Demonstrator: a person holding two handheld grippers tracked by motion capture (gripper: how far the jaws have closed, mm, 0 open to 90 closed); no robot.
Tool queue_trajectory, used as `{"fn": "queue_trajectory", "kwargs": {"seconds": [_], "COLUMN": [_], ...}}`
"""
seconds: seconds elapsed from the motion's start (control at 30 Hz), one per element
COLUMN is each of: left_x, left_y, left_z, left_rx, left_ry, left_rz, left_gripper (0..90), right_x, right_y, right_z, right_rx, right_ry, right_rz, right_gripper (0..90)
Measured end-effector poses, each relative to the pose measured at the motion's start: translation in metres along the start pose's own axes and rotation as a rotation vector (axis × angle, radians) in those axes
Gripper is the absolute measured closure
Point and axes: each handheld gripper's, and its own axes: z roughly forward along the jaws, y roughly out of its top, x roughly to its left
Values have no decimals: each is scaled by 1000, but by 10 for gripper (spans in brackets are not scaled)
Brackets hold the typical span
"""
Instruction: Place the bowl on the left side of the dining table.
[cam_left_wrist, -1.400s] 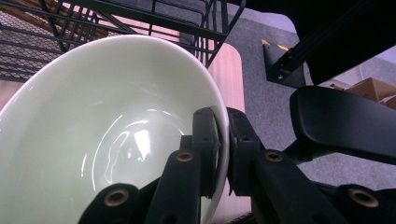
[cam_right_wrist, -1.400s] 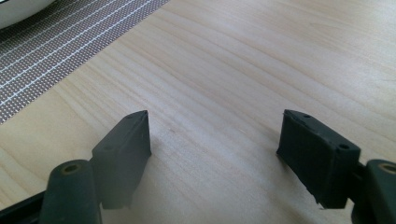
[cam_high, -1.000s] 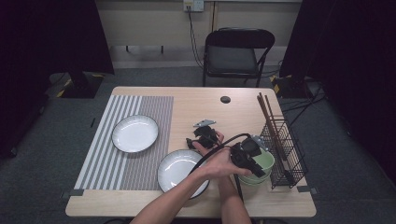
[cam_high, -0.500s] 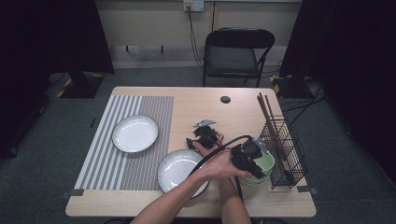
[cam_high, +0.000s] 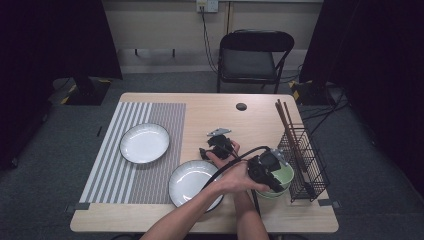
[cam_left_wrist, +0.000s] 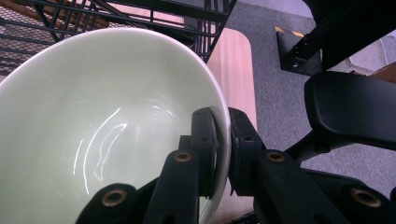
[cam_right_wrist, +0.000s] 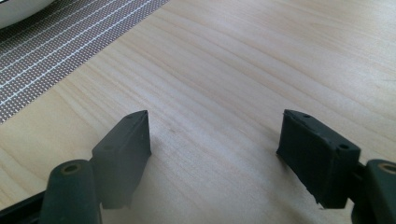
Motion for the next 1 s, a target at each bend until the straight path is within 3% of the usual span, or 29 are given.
{"fn": "queue_trajectory", "kwargs": {"seconds": [0.1, 0.3, 0.7, 0.83, 1.0], "left_x": [-1, -2, -6, -7, -4], "left_y": [0, -1, -2, -1, 1], "left_z": [1, 4, 6, 13, 17], "left_rx": [13, 26, 73, 116, 126], "left_ry": [7, 16, 96, 103, 65], "left_rz": [21, 17, 15, 18, 4], "left_gripper": [827, 811, 702, 698, 744], "right_x": [0, 0, 0, 0, 0], "right_y": [0, 0, 0, 0, 0], "right_z": [0, 0, 0, 0, 0], "right_rx": [0, 1, 0, 0, 0], "right_ry": [0, 0, 1, 0, 0], "right_rz": [0, 1, 1, 1, 1], "right_gripper": [245, 245, 245, 245, 245]}}
